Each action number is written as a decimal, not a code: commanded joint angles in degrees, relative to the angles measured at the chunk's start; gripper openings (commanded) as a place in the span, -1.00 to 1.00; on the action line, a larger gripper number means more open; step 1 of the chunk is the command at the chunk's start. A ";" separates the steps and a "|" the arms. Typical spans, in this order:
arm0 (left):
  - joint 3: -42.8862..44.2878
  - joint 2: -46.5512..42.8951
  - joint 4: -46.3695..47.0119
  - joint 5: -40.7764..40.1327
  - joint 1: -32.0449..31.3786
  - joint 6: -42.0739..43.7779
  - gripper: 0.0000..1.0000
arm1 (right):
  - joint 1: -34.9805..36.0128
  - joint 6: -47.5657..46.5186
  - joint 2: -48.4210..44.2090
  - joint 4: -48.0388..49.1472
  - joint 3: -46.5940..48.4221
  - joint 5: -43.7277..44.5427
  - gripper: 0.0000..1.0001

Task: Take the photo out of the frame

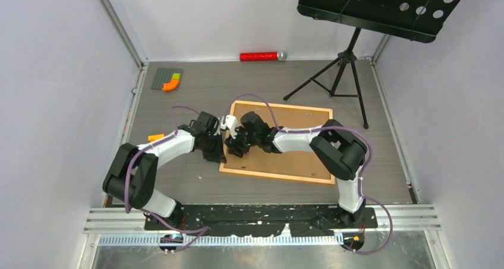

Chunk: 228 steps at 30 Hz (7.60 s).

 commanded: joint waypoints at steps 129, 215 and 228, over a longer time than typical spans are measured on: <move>-16.34 -55.90 1.80 -7.84 16.11 -10.54 0.99 | 5.52 -3.83 -15.32 -32.84 8.80 10.19 -0.90; 5.99 -49.04 -8.62 -16.62 8.25 -32.67 0.92 | 23.94 -0.06 -14.49 -36.61 36.75 55.98 -0.90; 8.07 -48.58 -8.51 -18.97 7.89 -33.62 0.42 | 23.68 3.99 -7.44 -47.06 48.46 49.63 -0.90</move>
